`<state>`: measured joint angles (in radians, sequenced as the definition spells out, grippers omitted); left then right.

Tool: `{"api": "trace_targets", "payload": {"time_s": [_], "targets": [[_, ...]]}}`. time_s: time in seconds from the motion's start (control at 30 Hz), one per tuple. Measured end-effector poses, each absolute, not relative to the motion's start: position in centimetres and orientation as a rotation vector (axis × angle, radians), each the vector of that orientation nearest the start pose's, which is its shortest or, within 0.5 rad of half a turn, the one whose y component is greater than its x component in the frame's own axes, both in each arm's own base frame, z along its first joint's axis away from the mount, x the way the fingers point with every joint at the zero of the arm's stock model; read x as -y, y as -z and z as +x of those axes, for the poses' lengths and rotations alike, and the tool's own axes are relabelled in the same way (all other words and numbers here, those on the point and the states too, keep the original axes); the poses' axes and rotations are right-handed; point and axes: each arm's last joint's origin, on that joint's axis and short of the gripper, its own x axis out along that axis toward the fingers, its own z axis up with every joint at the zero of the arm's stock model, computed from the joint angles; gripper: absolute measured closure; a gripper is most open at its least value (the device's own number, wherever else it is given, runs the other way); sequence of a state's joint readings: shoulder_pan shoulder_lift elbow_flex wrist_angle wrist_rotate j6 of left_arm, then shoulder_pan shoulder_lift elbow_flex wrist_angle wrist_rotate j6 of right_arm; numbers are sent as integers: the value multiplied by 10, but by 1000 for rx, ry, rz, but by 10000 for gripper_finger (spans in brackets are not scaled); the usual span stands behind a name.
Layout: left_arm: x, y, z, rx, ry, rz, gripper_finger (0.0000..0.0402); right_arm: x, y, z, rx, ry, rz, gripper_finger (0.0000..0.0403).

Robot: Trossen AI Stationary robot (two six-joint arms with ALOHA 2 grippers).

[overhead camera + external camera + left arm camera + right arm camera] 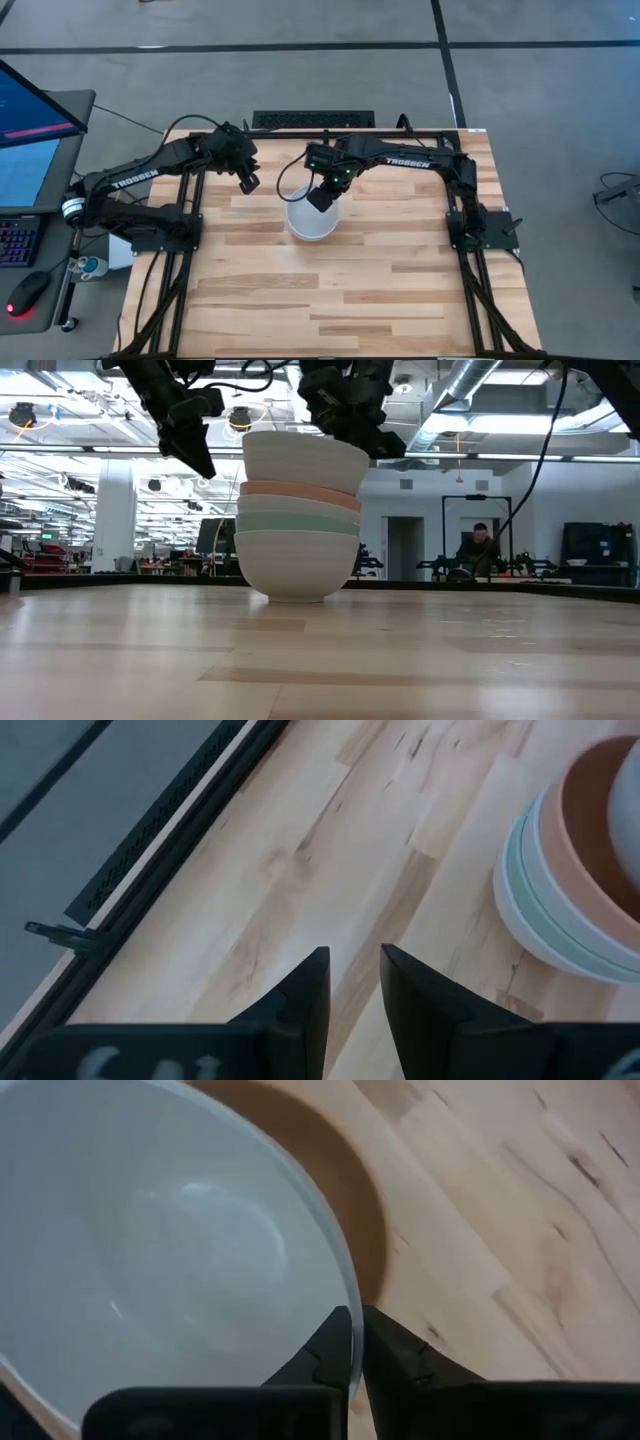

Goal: Nest bowls inside each other
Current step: Stack the white bowl on top of the orange bowl, then return to Home Position

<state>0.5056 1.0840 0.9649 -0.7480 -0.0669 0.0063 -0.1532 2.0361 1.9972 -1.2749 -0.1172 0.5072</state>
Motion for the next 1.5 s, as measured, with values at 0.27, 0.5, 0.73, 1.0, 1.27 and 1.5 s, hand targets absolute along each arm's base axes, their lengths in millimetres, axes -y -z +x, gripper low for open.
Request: {"api": "trace_targets", "payload": {"time_s": [0.27,0.5,0.73,1.0,1.27,1.5], "targets": [[-103,-293,182,-861,-534,-187,319,62,-301,408,-1219,378,592,310],[-103,-293,182,-862,-543,-185,319,66,-301,405,-1224,424,583,231],[-103,-293,182,-860,-546,-193,319,69,-300,403,-1239,472,566,166],[-103,-294,183,-848,-513,-209,319,70,-302,395,-1295,542,536,170],[-91,-316,188,-784,-459,-165,319,64,-362,393,-1100,545,388,201],[-63,-366,152,-500,-414,-77,319,50,-428,357,-873,725,81,211]]}}
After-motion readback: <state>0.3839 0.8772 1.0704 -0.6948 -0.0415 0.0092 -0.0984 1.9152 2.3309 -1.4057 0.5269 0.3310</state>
